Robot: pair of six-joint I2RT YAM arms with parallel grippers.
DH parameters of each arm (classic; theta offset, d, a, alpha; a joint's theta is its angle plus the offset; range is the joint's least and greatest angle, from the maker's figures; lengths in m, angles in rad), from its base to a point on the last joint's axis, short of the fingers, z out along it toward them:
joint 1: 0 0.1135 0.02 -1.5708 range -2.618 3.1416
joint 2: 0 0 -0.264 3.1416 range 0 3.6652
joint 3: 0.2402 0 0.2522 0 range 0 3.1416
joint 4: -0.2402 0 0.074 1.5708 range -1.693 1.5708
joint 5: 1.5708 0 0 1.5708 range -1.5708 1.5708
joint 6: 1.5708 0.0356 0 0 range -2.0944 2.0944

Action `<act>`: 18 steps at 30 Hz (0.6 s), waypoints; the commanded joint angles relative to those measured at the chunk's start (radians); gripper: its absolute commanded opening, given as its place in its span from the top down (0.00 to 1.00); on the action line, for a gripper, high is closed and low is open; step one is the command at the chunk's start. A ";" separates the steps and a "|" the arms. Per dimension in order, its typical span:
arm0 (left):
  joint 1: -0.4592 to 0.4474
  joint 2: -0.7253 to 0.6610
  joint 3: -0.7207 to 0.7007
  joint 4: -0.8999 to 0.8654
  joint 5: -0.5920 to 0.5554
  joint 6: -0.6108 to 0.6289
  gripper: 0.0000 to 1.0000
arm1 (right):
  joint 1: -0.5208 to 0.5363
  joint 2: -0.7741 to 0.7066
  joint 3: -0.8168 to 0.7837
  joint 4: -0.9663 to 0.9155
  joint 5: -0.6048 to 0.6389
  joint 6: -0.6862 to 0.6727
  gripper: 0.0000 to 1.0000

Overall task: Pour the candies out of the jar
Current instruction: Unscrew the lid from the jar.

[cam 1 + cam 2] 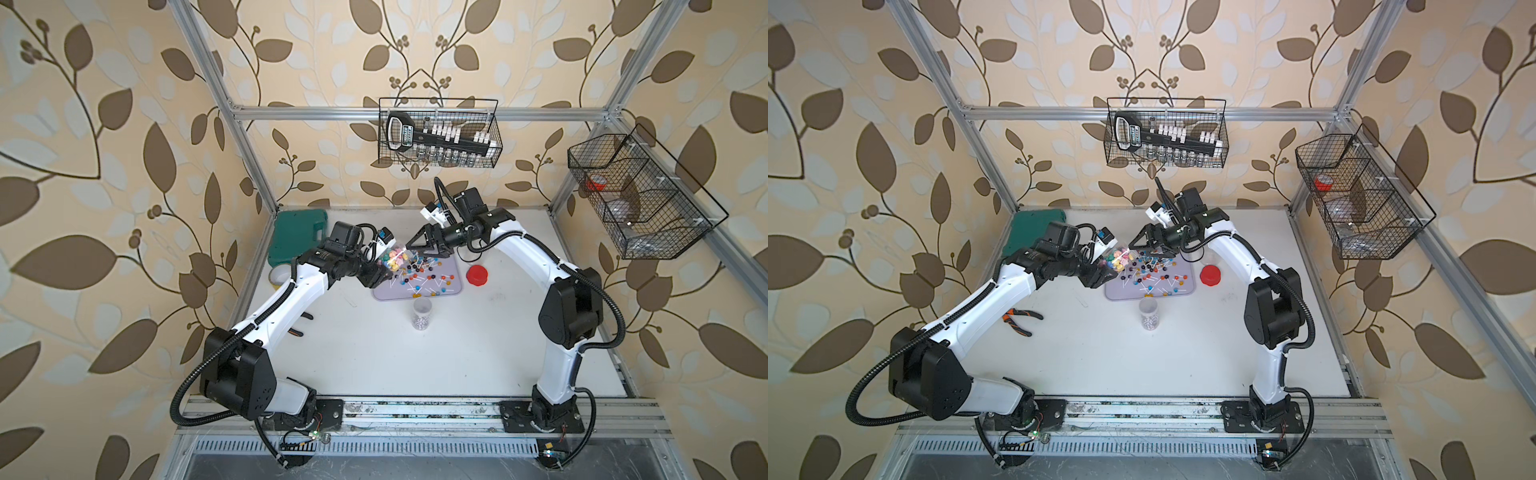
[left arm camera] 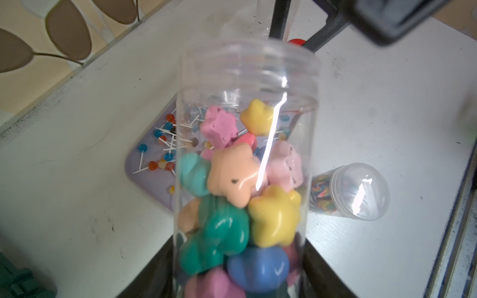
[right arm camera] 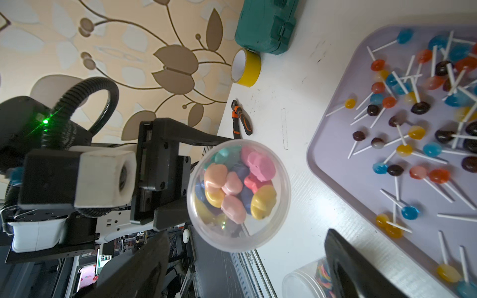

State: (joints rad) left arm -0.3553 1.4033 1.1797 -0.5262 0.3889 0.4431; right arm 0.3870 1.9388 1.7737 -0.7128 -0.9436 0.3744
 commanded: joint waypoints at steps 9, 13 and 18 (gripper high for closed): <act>-0.016 -0.057 0.009 0.062 0.047 0.008 0.35 | 0.015 0.035 0.049 0.019 -0.026 -0.007 0.18; -0.016 -0.061 0.009 0.064 0.060 0.002 0.35 | 0.023 0.047 0.053 0.023 -0.026 -0.005 0.20; -0.016 -0.063 0.009 0.068 0.076 -0.006 0.35 | 0.027 0.057 0.063 0.031 -0.028 -0.005 0.23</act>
State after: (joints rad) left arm -0.3614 1.3994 1.1797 -0.5262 0.4118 0.4400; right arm 0.4076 1.9797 1.7977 -0.6907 -0.9512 0.3775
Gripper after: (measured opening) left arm 0.653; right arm 0.778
